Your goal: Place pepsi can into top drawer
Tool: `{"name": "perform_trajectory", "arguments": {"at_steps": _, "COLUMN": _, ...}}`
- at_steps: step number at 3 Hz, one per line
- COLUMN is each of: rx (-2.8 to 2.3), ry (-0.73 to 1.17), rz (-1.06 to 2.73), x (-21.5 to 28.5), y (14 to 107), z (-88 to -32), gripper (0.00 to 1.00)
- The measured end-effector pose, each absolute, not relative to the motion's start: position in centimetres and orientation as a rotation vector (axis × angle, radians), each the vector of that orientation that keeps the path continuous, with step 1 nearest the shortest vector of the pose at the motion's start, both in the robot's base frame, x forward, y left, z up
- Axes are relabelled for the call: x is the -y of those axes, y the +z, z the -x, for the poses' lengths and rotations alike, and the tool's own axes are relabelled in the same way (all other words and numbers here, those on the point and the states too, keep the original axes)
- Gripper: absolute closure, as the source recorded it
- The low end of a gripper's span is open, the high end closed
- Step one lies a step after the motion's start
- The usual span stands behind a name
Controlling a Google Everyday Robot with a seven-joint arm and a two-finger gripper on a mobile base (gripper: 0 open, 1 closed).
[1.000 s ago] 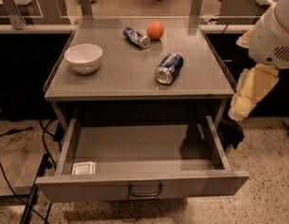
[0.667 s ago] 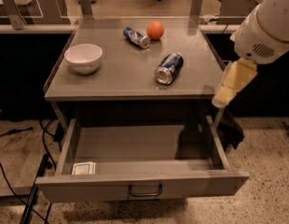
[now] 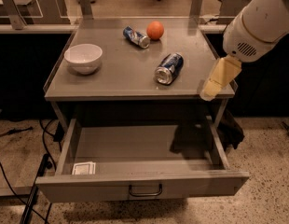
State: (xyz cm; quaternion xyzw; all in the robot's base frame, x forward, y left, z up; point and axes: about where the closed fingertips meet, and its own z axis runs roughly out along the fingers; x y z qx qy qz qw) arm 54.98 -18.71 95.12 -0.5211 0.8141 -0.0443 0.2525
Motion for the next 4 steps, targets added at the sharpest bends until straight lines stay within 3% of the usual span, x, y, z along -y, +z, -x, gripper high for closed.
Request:
{"name": "perform_trajectory", "arguments": {"at_steps": 1, "rx": -2.233, "ry": -0.109, "rz": 1.386, "x": 19.0, "y": 94.8, "z": -55.5, "gripper": 0.0}}
{"name": "perform_trajectory", "arguments": {"at_steps": 4, "rx": -2.128, "ry": 0.107, "rz": 1.26, "x": 16.4, "y": 91.8, "z": -65.0, "gripper": 0.0}}
